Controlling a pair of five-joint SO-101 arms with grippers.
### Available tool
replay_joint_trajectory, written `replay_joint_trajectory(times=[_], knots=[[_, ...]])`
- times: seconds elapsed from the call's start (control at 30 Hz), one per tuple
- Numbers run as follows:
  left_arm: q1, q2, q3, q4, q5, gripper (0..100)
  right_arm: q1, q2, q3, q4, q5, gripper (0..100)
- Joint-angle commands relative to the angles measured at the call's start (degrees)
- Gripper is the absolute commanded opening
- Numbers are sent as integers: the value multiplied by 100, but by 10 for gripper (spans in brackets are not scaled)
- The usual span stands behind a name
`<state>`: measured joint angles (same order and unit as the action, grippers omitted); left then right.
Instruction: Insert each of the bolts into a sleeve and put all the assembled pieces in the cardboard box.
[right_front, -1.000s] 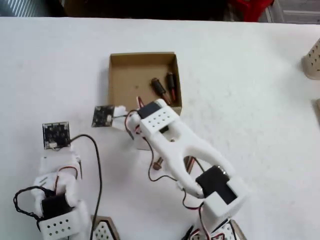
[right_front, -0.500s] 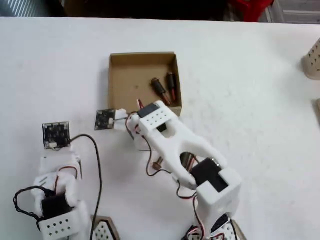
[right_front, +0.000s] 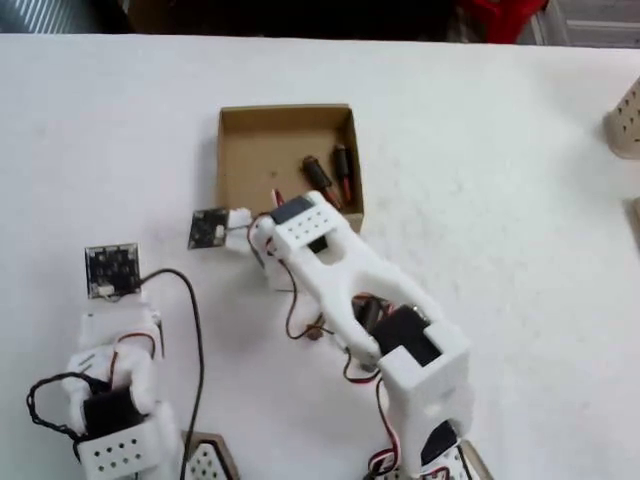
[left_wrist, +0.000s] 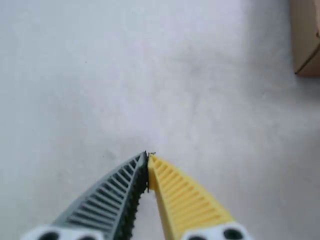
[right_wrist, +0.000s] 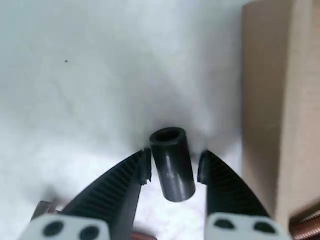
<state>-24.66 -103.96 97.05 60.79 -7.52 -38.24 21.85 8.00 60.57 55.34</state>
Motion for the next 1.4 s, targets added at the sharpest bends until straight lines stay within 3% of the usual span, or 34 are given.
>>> replay_joint_trajectory(times=[0.0, 0.2, 0.43, 0.73, 0.9, 0.97, 1.37], knots=[[-48, -57, 0, -149, -26, 23, 4, -40, -185, 31, 9, 132], [-48, -57, 0, -149, -26, 23, -31, -84, -185, 31, 70, 134], [-48, -57, 0, -149, -35, 23, -31, -356, -158, 321, 853, 134], [-31, -57, 0, -149, -35, 23, 13, -57, -176, -40, 870, 129], [-31, -57, 0, -149, -35, 23, 13, -57, -176, -40, 844, 12], [-31, -57, 0, -149, -35, 23, 13, -75, -176, -4, 791, 25], [-31, -57, 0, -167, -35, 23, 787, -1596, -132, 884, -1468, 18]])
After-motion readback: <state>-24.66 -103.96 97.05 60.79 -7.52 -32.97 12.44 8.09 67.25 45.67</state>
